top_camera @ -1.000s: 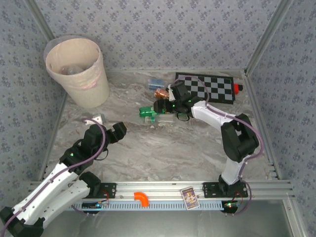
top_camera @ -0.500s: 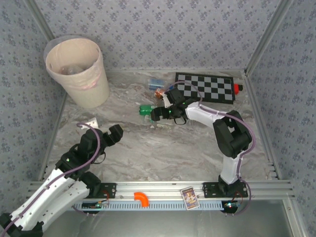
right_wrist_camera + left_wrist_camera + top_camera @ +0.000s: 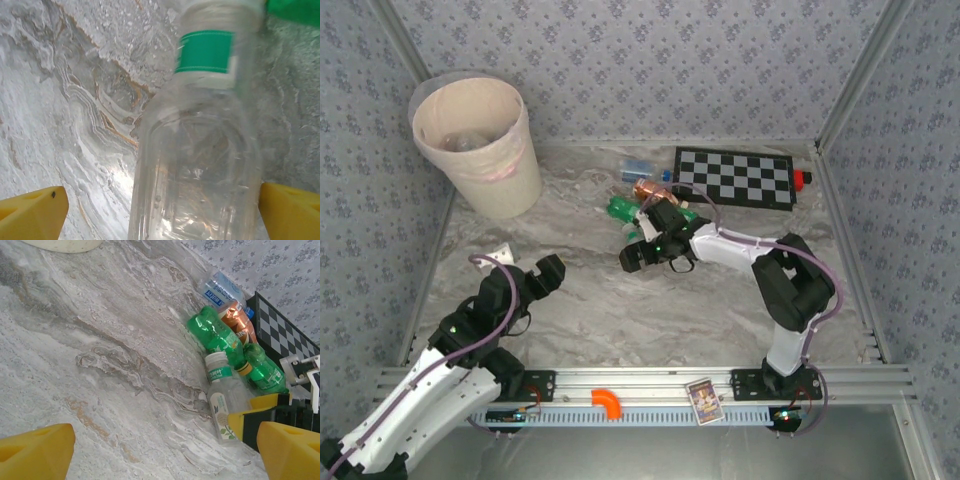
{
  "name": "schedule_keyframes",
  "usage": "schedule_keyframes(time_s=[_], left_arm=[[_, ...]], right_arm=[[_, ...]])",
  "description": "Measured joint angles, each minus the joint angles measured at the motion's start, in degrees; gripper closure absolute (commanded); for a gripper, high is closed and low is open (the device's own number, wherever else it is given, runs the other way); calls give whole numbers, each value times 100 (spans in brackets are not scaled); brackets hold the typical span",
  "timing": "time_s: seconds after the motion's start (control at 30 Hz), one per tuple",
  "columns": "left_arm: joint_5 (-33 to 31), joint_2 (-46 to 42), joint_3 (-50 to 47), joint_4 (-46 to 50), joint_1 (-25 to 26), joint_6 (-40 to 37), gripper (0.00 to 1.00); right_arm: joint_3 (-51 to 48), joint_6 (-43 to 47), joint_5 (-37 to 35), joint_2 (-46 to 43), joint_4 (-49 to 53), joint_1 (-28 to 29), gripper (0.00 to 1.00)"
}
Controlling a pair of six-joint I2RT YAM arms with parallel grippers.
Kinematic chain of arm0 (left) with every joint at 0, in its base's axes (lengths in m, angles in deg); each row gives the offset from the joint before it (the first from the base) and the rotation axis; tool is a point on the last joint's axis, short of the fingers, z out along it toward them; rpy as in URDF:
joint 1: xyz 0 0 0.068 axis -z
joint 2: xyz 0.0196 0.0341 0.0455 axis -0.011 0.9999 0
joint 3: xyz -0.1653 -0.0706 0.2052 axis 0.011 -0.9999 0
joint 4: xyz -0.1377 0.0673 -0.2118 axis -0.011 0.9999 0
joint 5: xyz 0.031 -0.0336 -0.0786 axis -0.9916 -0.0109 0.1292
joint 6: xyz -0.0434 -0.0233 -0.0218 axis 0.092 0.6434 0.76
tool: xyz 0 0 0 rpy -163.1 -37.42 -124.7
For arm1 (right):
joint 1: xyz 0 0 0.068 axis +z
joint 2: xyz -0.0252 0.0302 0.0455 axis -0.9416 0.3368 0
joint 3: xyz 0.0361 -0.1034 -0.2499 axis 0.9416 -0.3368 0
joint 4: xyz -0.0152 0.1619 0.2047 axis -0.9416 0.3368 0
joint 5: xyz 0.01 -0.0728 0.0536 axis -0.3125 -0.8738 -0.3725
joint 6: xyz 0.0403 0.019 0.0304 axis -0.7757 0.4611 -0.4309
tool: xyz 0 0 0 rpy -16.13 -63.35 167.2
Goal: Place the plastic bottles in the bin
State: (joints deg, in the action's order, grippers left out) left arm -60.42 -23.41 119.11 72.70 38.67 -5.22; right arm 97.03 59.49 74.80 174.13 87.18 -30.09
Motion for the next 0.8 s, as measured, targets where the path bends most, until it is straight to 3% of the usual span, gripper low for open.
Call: schedule_keyframes(time_s=[0.57,0.8], left_arm=[[-22,-326,-179,107,0,269,0],[-17,-332,-179,103,0,269,0]], right_arm=[[-55,186,-1742,317,52,522,22],[-55,122,-2151,350,48,761,39]])
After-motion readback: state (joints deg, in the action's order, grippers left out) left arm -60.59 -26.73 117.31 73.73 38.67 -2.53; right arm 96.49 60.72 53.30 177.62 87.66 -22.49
